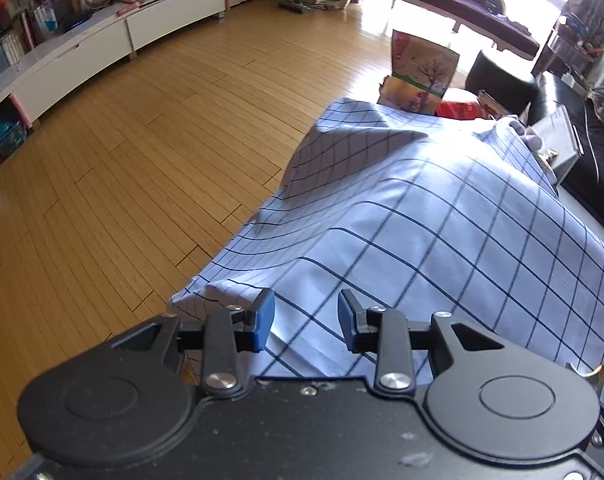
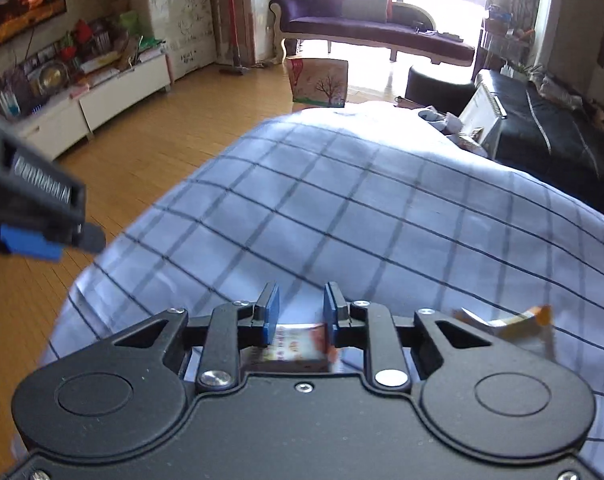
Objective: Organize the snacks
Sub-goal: 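Grasp the white milk-candy packet with the right tool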
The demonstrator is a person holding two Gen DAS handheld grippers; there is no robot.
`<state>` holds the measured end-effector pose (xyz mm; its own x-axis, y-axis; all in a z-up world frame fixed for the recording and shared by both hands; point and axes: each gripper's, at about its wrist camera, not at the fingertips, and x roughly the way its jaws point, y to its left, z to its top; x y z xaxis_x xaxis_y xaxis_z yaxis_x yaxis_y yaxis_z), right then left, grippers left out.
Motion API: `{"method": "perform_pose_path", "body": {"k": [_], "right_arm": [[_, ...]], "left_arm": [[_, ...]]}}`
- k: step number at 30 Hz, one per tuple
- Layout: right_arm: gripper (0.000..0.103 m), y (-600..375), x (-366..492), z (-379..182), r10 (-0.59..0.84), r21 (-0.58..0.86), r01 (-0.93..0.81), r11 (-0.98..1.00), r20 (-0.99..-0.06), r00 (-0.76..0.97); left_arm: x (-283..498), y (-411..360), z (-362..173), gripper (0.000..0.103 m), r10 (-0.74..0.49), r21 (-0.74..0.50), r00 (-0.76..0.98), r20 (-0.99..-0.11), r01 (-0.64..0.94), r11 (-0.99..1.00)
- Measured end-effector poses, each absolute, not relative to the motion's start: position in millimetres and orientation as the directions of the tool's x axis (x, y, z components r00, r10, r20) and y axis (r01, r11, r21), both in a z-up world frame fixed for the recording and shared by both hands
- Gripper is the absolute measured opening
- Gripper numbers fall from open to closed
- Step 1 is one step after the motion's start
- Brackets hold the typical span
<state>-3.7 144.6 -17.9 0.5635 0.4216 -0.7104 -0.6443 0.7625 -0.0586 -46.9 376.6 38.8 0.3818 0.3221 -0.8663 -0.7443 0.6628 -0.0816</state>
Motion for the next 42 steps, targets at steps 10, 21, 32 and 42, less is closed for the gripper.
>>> {"method": "perform_pose_path", "body": {"k": [10, 21, 32, 42], "right_arm": [[0.032, 76.6, -11.6, -9.4, 0.394, -0.006, -0.552, 0.834, -0.694, 0.603], [0.037, 99.7, -25.3, -4.4, 0.596, 0.069, -0.709, 0.701, -0.603, 0.530], [0.045, 116.9, -49.6, -22.4, 0.599, -0.094, -0.818, 0.568, -0.634, 0.489], [0.046, 118.5, -36.3, -30.3, 0.570, -0.084, -0.791, 0.607, -0.648, 0.506]], "left_arm": [[-20.6, 319.8, 40.3, 0.035, 0.254, -0.081, 0.444, -0.859, -0.608, 0.790], [-20.2, 325.6, 38.1, 0.035, 0.267, -0.094, 0.427, -0.864, -0.658, 0.747], [-26.6, 334.7, 36.7, 0.035, 0.252, -0.107, 0.426, -0.869, -0.659, 0.745], [-18.6, 323.1, 34.4, 0.035, 0.253, -0.079, 0.429, -0.867, -0.620, 0.781]]}}
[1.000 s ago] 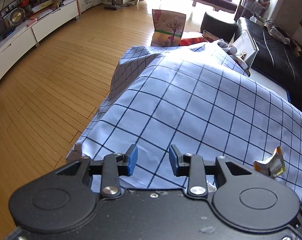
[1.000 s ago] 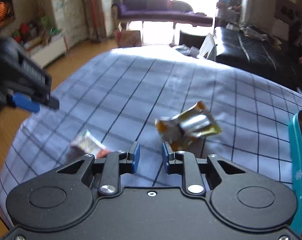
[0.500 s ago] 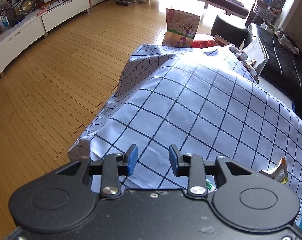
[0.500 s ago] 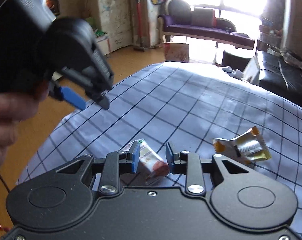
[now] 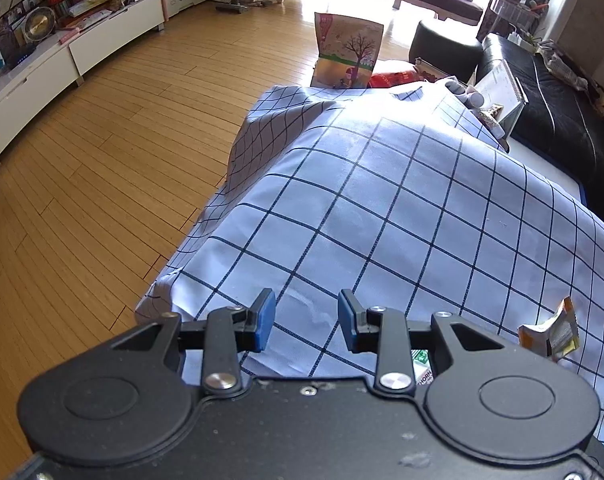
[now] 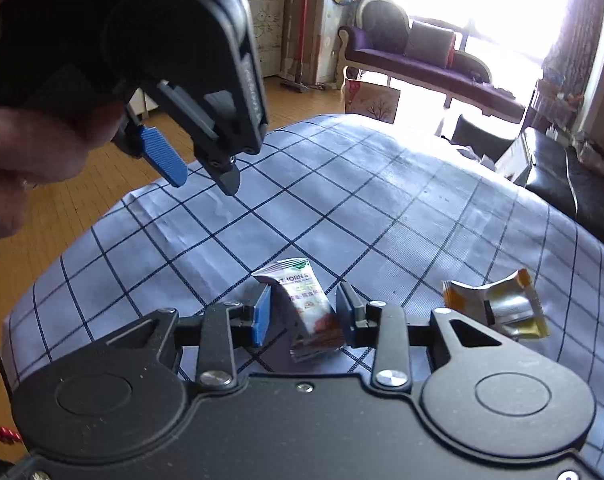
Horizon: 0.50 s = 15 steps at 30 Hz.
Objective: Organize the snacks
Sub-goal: 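Grasp the white milk-candy packet with the right tool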
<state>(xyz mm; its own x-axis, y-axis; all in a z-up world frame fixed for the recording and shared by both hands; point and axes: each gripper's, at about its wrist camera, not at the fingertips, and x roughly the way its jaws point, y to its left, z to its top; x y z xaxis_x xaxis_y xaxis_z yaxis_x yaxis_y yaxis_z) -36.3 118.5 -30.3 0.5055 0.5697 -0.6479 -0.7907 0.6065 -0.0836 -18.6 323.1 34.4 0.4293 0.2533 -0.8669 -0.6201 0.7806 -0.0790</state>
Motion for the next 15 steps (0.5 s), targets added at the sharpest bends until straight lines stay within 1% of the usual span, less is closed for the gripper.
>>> {"method": "perform_pose_path", "body": {"k": [2, 4, 5, 10, 15], "right_arm": [[0.043, 114.9, -34.9, -29.3, 0.569, -0.071, -0.788, 0.611, -0.653, 0.500], [0.034, 110.6, -36.5, -28.5, 0.564, -0.078, -0.792, 0.606, -0.660, 0.496], [0.033, 108.0, -37.3, -27.9, 0.557, -0.083, -0.792, 0.605, -0.666, 0.495], [0.032, 87.2, -41.2, -26.2, 0.512, -0.113, -0.779, 0.617, -0.693, 0.507], [0.032, 67.3, -33.1, -23.4, 0.449, -0.130, -0.729, 0.672, -0.712, 0.540]], "left_arm": [[-16.1, 320.1, 33.6, 0.035, 0.247, -0.081, 0.432, -0.867, -0.612, 0.786], [-13.9, 315.9, 33.3, 0.035, 0.233, -0.090, 0.440, -0.867, -0.598, 0.796], [-12.7, 313.3, 33.4, 0.035, 0.227, -0.093, 0.445, -0.866, -0.589, 0.803], [-4.7, 294.2, 32.4, 0.035, 0.204, -0.090, 0.472, -0.858, -0.528, 0.844], [7.1, 269.0, 28.4, 0.035, 0.164, -0.097, 0.495, -0.853, -0.460, 0.883]]}}
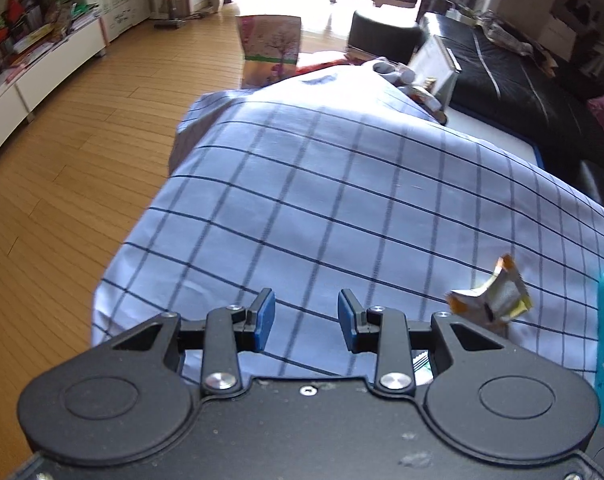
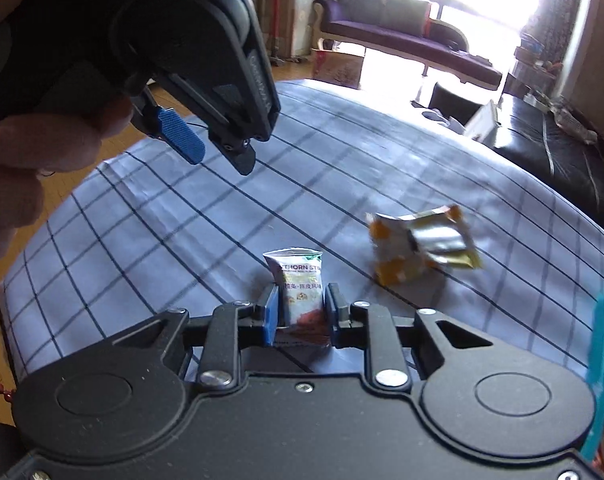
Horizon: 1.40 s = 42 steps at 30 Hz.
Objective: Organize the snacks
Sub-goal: 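Grasp the white milk-candy packet with the right tool, then grasp the silver-and-yellow bar with left tool while right holds white packet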
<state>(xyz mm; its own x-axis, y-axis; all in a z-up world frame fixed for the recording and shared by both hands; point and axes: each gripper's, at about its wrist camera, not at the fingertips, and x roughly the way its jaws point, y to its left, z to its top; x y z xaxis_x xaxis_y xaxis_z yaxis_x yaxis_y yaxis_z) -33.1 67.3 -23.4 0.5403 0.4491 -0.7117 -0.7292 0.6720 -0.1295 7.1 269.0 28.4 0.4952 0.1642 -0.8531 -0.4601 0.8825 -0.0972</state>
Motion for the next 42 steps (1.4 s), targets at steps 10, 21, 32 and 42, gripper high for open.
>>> {"method": "perform_pose_path", "body": {"k": [10, 21, 32, 42], "right_arm": [[0.031, 24.9, -15.5, -18.6, 0.378, -0.080, -0.619, 0.781, -0.728, 0.572], [0.028, -16.3, 4.6, -16.0, 0.368, 0.066, -0.486, 0.871, -0.743, 0.559], [0.028, -28.2, -2.4, -20.4, 0.381, 0.082, -0.474, 0.877, -0.721, 0.579], [0.028, -36.0, -3.9, -20.3, 0.396, 0.113, -0.463, 0.879, -0.714, 0.577]], "left_arm": [[33.1, 213.9, 18.5, 0.035, 0.077, -0.112, 0.544, -0.836, -0.307, 0.945], [57.6, 174.2, 7.7, 0.038, 0.005, -0.173, 0.586, -0.810, -0.248, 0.953], [75.0, 159.7, -3.0, 0.045, 0.031, -0.174, 0.589, -0.807, -0.287, 0.942], [80.9, 151.8, -8.2, 0.055, 0.079, -0.114, 0.584, -0.808, -0.286, 0.951]]}}
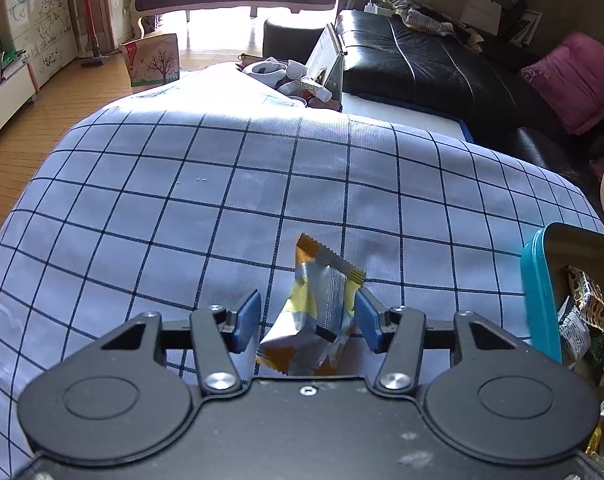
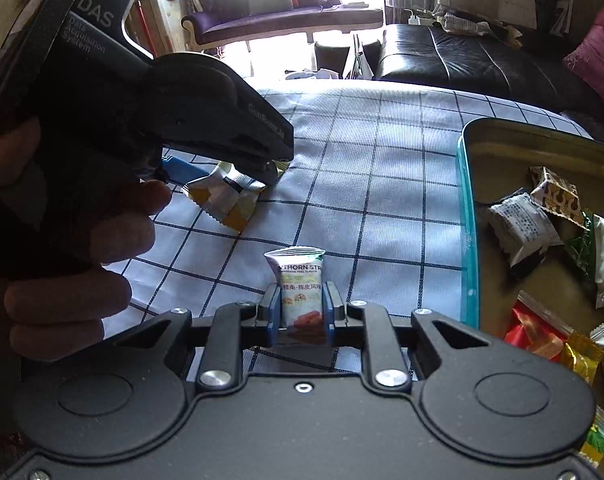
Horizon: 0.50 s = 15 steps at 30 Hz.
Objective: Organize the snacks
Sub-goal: 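Grasp the silver-and-yellow bar with left tool while right holds white packet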
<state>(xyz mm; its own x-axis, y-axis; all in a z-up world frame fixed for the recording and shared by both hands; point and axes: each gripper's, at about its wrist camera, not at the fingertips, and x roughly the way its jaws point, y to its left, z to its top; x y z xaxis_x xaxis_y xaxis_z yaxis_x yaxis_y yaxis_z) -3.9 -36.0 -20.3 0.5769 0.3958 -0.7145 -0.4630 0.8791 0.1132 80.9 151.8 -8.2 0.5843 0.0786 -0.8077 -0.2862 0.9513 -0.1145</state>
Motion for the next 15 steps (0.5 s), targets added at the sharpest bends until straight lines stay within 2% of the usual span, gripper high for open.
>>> {"method": "perform_pose_path", "body": {"k": [15], "right_arm": [[0.031, -37.0, -2.4, -20.0, 0.401, 0.133, -0.448, 0.884, -0.709, 0.581]], "left_arm": [[79.4, 155.1, -8.4, 0.054, 0.069, -0.126, 0.576, -0.815, -0.291, 0.949]]}}
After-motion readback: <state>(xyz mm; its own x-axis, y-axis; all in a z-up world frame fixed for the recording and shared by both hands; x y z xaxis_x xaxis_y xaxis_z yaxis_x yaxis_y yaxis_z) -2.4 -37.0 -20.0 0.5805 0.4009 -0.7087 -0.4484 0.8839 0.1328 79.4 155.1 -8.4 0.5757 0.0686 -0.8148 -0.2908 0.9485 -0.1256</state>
